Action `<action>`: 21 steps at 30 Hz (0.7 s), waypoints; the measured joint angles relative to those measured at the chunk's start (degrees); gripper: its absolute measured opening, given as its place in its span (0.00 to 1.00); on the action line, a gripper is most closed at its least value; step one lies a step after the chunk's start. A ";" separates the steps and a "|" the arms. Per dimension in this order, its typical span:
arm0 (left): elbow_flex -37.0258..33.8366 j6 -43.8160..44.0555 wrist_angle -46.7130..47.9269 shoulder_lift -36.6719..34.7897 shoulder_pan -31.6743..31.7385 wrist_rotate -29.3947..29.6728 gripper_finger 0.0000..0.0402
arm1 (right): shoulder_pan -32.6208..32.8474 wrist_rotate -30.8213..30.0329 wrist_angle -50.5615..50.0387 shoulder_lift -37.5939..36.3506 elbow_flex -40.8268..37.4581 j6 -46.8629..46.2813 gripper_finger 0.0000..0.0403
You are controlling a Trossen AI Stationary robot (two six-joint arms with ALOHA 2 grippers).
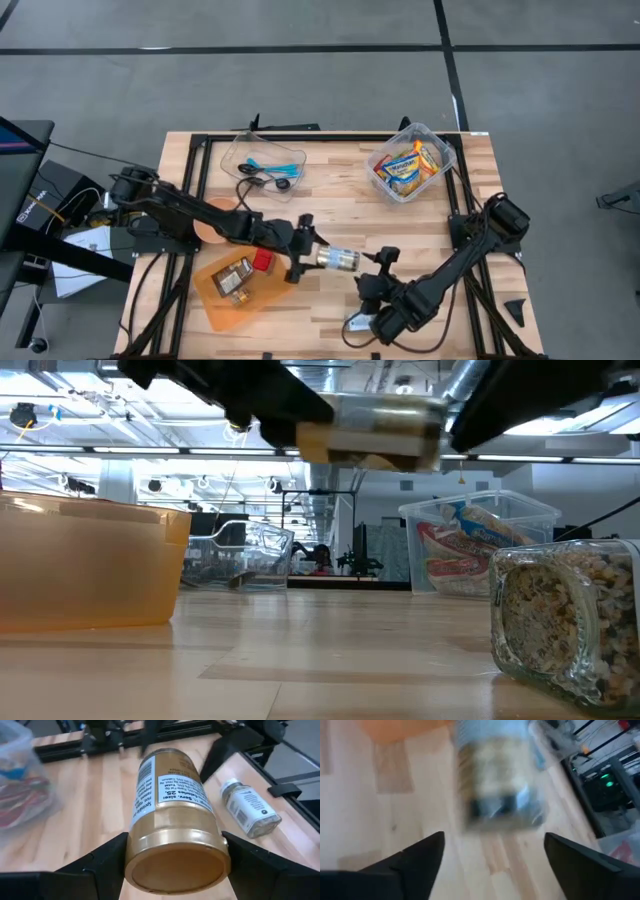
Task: Pick & Place Food Item
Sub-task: Put the gold seasoning bottle into the orange bin
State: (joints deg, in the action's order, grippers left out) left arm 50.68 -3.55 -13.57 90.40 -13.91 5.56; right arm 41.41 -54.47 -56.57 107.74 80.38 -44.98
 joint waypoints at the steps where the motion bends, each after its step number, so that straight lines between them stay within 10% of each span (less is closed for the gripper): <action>1: -0.02 -0.02 1.71 -1.33 0.09 0.19 0.68 | -0.07 0.30 -0.47 0.08 0.00 -0.83 0.86; 8: -0.01 1.85 18.71 -10.22 -0.92 8.46 0.68 | -0.35 0.45 -9.65 0.11 -0.09 -10.04 0.98; 21: 2.00 12.45 47.03 -21.31 -1.09 4.61 0.68 | 0.16 0.43 -15.77 0.11 -0.09 -17.35 0.97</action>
State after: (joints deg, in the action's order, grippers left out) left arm 52.67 8.90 33.46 69.09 -15.00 10.17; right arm 41.57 -54.04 -72.34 107.85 80.29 -62.33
